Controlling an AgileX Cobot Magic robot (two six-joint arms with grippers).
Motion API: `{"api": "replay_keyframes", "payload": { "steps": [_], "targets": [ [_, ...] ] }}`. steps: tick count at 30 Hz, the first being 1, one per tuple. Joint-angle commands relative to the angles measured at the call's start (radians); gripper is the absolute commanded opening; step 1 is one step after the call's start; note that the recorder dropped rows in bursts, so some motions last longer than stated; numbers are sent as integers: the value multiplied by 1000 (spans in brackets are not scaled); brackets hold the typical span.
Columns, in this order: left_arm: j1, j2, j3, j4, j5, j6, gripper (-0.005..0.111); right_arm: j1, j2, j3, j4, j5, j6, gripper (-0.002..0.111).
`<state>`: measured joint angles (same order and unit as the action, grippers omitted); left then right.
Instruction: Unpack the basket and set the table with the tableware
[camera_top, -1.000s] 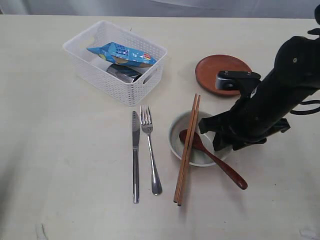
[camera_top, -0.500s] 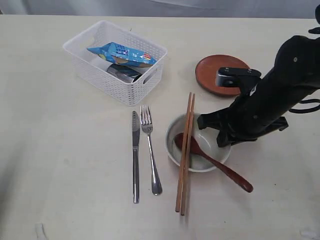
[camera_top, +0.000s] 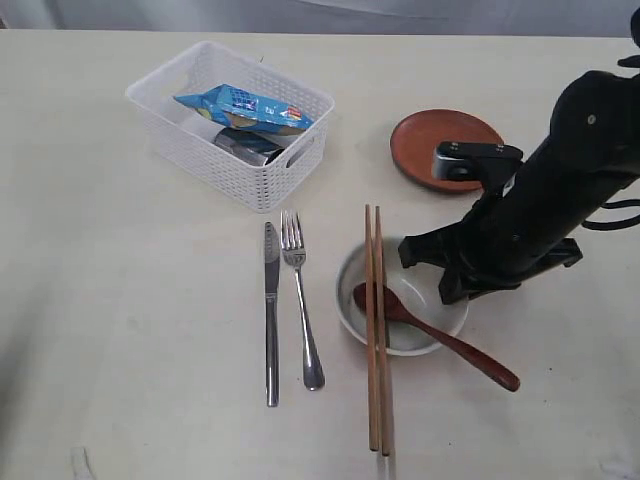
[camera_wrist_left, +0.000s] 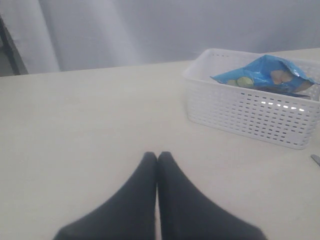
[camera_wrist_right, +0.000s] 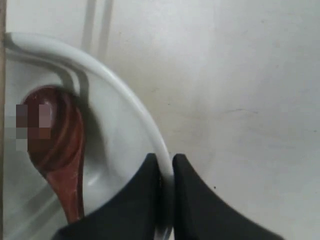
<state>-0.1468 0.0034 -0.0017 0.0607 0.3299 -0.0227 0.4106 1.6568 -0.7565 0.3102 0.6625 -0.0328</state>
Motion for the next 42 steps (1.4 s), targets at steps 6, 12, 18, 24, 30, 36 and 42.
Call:
{"api": "replay_keyframes", "payload": {
  "steps": [6,12,18,24,30,36,42],
  "targets": [
    [-6,-3,2,-5,-10,0,0,-8,1,1,-109,35,33,5],
    [-6,-3,2,-5,-10,0,0,-117,1,1,-111,70,-1,5],
    [-6,-3,2,-5,-10,0,0,-187,1,1,-111,94,-61,5],
    [-6,-3,2,-5,-10,0,0,-187,1,1,-111,94,-68,5],
    [-6,-3,2,-5,-10,0,0,-187,1,1,-111,94,-68,15],
    [-6,-3,2,-5,-10,0,0,-187,1,1,-111,101,-68,44],
    [-6,-3,2,-5,-10,0,0,-187,-20,-50,-122,155,-68,46]
  ]
}}
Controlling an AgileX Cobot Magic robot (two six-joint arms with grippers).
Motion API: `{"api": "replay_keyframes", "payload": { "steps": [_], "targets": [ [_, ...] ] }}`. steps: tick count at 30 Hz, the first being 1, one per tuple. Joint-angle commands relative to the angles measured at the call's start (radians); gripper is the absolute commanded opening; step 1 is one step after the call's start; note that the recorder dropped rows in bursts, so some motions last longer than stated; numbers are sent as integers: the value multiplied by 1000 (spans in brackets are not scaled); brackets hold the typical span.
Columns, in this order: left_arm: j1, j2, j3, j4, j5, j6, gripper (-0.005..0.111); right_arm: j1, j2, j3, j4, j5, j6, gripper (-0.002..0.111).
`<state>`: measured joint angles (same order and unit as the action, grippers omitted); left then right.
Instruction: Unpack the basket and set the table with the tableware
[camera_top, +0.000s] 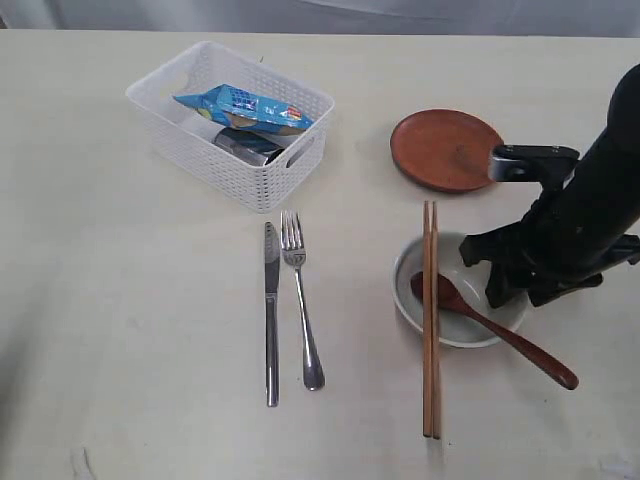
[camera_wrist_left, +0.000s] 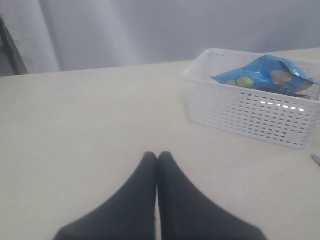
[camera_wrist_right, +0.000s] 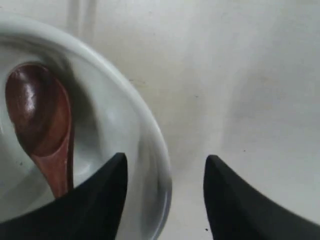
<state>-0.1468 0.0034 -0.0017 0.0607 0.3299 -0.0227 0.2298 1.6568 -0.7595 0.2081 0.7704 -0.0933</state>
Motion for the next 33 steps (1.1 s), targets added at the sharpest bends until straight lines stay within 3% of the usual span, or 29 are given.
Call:
{"api": "replay_keyframes", "payload": {
  "steps": [1,7,12,16,25,33],
  "targets": [
    [-6,-3,2,-5,-10,0,0,-6,-38,-89,-34,96,-8,46],
    [-6,-3,2,-5,-10,0,0,18,-112,-365,7,221,-21,46],
    [-6,-3,2,-5,-10,0,0,262,-31,-585,14,135,-24,48],
    [-6,-3,2,-5,-10,0,0,380,157,-772,10,121,-8,56],
    [-6,-3,2,-5,-10,0,0,482,451,-1064,-145,72,-52,56],
    [-6,-3,2,-5,-10,0,0,496,570,-1135,-208,46,-52,56]
  ]
}}
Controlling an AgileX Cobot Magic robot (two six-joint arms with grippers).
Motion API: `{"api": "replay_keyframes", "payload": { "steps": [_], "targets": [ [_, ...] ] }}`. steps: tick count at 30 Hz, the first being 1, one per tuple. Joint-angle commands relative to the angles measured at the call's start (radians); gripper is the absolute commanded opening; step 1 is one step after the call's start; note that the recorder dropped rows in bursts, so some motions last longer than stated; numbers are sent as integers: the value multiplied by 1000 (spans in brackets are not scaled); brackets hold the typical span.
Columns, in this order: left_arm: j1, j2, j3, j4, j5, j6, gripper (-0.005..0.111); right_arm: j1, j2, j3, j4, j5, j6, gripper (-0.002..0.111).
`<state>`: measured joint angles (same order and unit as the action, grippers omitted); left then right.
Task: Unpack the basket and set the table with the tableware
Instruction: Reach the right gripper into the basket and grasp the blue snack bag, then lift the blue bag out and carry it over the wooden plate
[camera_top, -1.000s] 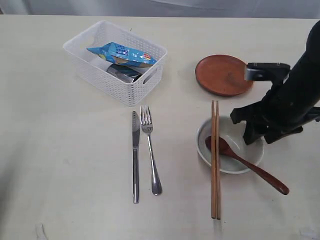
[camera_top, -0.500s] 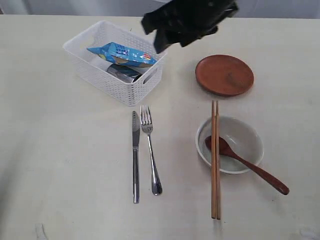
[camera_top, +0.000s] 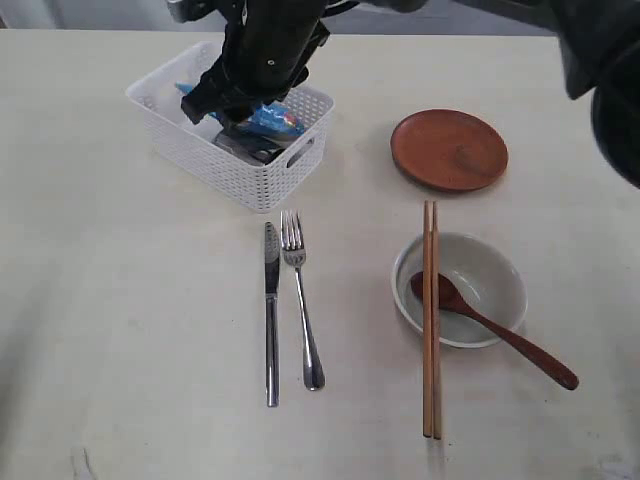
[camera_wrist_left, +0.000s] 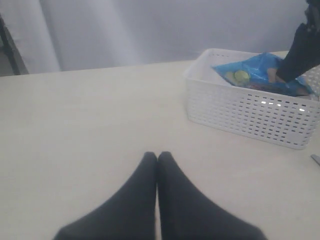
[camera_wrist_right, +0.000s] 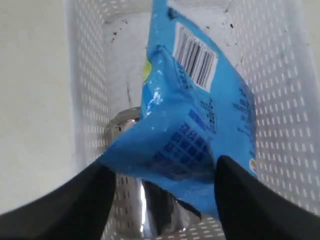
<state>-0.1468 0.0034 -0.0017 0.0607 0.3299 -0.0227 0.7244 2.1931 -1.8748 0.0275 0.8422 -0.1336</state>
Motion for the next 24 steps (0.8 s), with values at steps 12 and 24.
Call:
{"api": "replay_keyframes", "payload": {
  "steps": [12,24],
  "targets": [
    [-6,-3,2,-5,-10,0,0,2,50,-20,-56,-57,-7,40],
    [-6,-3,2,-5,-10,0,0,2,-18,-20,-63,-49,-6,-1]
  ]
}}
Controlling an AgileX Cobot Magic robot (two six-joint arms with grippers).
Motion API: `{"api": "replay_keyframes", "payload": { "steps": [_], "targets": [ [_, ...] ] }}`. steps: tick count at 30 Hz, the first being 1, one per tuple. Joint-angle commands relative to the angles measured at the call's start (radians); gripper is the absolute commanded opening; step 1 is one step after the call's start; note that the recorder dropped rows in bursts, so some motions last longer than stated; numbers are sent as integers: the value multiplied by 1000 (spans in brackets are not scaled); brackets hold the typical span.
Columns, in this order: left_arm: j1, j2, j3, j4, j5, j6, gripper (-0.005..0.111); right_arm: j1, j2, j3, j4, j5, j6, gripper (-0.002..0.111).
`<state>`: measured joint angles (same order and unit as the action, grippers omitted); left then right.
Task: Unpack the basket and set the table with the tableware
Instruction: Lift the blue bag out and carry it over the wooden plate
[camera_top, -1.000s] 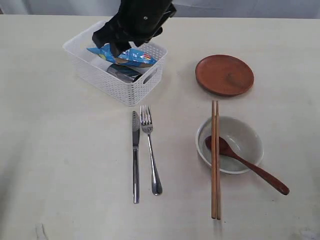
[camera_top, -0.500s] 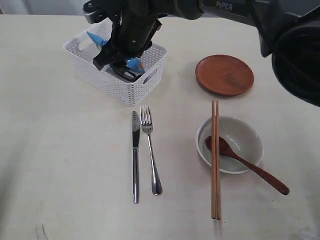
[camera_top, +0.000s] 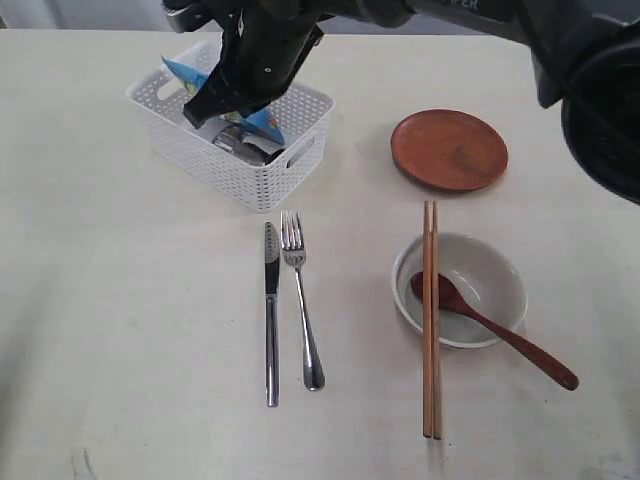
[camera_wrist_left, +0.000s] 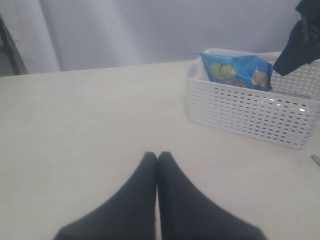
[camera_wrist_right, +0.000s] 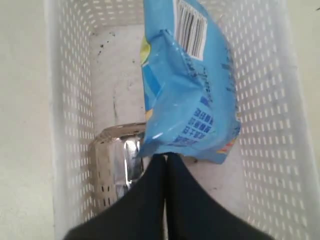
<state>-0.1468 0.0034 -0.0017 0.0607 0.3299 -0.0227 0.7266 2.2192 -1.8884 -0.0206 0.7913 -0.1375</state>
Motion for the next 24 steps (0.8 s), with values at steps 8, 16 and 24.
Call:
{"api": "replay_keyframes", "payload": {
  "steps": [8,16,24],
  "targets": [
    [-6,-3,2,-5,-10,0,0,2,-96,-7,21,-5,-10,20],
    [-6,-3,2,-5,-10,0,0,32,-27,-7,8,-77,62,70],
    [-6,-3,2,-5,-10,0,0,34,44,-9,-155,-140,204,65]
  ]
}}
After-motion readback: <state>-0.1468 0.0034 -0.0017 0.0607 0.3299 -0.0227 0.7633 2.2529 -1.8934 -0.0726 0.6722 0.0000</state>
